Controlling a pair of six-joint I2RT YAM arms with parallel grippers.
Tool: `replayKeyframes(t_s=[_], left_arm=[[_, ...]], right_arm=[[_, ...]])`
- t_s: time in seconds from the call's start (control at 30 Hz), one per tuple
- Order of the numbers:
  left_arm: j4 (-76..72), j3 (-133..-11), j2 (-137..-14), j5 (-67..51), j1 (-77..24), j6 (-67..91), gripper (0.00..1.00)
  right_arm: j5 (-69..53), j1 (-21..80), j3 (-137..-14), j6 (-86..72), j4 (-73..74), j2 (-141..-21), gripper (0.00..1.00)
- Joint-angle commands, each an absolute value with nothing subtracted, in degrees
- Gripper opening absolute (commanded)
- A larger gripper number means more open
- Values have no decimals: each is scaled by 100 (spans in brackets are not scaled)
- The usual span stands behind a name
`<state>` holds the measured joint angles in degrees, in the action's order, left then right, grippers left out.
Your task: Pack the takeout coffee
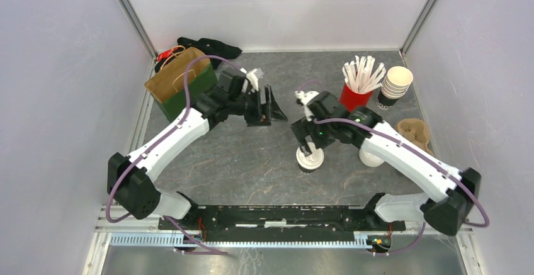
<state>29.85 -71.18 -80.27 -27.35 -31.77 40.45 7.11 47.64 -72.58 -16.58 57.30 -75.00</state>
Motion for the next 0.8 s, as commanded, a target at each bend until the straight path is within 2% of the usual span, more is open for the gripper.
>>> replayKeyframes(t_s=[0.0,0.07,0.2,0.3,0.4,0.6,0.77], left_arm=[[2800,-7127,-8224,-2945,-3815,4388,78],[2658,-7030,-8359,-3070,-3903,4579,72],[1904,-6520,-8596,-3555,-3965,5195,57],[1714,-6432,-8836,-3740,-4049,5210,55],[1757,-6436,-9192,-4109,-4044,5092,51],[1752,-6630,-9498,-4328,-4043,4855,49],[1938,-6692,-9648,-4165,-4043,4688,41]], right_arm=[[-566,3796,-6561,-1400,5096,-6614,95],[-1322,3364,-6150,-1321,4743,-6348,94],[-1948,2996,-5771,-1193,4509,-6283,91],[-2191,2963,-5538,-1269,4274,-6238,92],[-2099,2976,-5458,-1180,4165,-6209,98],[-1739,3159,-5684,-772,4370,-6408,98],[-1326,3643,-5806,-781,4402,-6652,98]])
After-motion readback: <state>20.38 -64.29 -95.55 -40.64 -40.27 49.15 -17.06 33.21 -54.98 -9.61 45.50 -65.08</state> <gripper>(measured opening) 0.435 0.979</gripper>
